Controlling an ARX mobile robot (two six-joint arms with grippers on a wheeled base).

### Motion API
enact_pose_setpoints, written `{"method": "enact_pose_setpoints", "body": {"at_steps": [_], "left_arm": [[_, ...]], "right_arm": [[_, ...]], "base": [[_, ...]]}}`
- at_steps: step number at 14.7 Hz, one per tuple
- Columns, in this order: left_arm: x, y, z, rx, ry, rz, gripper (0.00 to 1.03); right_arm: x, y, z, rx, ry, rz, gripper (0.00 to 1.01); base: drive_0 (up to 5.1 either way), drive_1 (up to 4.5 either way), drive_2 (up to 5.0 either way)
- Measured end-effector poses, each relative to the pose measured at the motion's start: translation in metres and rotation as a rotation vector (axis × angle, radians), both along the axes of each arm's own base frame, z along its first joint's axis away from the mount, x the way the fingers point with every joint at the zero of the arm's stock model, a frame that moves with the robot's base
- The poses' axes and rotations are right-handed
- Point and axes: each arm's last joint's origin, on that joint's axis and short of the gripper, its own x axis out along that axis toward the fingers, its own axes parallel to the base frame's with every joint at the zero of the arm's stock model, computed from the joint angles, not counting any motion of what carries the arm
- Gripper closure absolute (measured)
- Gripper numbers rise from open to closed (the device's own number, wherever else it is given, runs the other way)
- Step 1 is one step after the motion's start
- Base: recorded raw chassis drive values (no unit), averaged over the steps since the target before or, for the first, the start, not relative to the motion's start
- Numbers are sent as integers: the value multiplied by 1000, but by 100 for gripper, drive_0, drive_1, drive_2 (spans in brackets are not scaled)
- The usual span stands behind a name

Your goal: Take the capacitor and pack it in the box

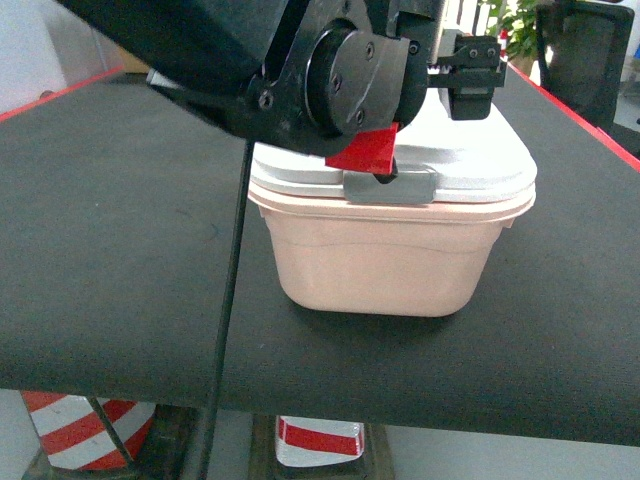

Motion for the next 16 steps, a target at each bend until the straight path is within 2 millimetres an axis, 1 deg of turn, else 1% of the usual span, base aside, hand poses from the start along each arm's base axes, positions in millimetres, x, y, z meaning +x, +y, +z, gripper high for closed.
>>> {"method": "enact_pose_setpoints", "body": {"at_steps": [1,2,3,5,6,7,8,9,10,11,12,13,14,15,16], "left_arm": [[-1,1,2,-25,-59,1,5],[-1,1,9,-43,-115,4,5],[-3,2,20,-59,-159,5,5],[-18,13,54,-96,-256,12,5],[-33,25,76,-116,-321,29,5],[-51,43,94,-118,-384,57,5],[-71,66,104,-113,-424,98,5],[-94,98,106,-89,-439,172,5],[-117,126,100,-55,-431,232,5],[-147,154,89,-30,-398,304,5],[-177,172,77,-21,-369,346,5],[-207,191,58,-23,-327,378,5],[-228,205,37,-18,-271,424,5],[-242,214,17,-20,-216,461,5],[-248,223,1,29,-142,379,14]], "right_arm": [[0,0,0,0,0,0,3],[0,0,0,0,0,0,3],[0,0,0,0,0,0,3],[0,0,0,0,0,0,3],[0,0,0,0,0,0,3],[0,0,0,0,0,0,3],[0,0,0,0,0,0,3],[0,0,0,0,0,0,3],[0,0,0,0,0,0,3],[0,0,0,0,0,0,3],[0,0,0,0,-1,0,3],[0,0,0,0,0,0,3],[0,0,0,0,0,0,3],[0,0,0,0,0,0,3],[0,0,0,0,0,0,3]], "base": [[0,0,0],[0,0,0],[0,0,0],[0,0,0],[0,0,0],[0,0,0],[0,0,0],[0,0,0],[0,0,0],[0,0,0],[0,0,0],[0,0,0],[0,0,0],[0,0,0],[0,0,0]]}}
